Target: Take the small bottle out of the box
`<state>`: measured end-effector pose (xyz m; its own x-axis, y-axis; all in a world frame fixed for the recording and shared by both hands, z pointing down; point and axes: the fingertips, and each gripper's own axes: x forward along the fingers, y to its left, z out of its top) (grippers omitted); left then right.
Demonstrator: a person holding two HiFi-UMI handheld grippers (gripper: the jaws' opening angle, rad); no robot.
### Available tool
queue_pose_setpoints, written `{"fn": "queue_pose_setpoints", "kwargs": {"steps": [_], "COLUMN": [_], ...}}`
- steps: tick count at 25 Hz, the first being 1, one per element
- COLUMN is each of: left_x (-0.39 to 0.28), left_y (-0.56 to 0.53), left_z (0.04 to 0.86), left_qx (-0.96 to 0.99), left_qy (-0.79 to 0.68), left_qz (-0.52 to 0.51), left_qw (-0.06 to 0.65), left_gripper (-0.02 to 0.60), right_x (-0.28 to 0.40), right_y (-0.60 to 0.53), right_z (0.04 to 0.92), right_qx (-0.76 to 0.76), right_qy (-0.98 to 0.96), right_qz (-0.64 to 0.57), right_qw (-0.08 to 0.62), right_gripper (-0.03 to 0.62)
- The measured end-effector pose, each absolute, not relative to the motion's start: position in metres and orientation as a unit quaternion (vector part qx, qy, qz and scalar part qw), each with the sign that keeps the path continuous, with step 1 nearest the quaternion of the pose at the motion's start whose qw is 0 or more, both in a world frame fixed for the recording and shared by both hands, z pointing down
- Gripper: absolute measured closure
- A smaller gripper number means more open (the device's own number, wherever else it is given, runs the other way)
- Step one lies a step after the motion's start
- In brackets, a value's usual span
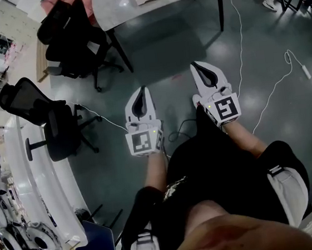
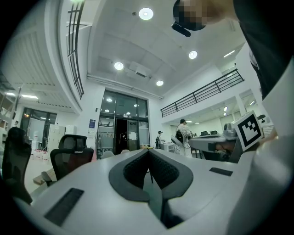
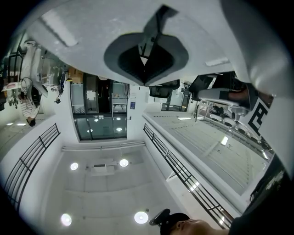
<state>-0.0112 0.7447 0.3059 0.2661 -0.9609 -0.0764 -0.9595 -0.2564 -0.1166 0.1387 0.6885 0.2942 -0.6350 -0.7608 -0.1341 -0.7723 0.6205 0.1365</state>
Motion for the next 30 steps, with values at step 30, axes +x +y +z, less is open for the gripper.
{"fn": "queue_pose_setpoints", "kwargs": {"steps": [30], "left_x": [0.020], "left_y": [0.438], "left_z": [0.276], "left_qx": [-0.780], "left_qy": [0.622], "left_qz": [0.009], "left_qw": [0.071], "left_gripper": [0.569], "right_x": [0.155], "right_y": [0.391], "right_z": [0.271], "right_qx": [-0.377], "right_qy": [0.919], "right_qz": [0.105], "right_qw": [0.048], "right_gripper": [0.600]}}
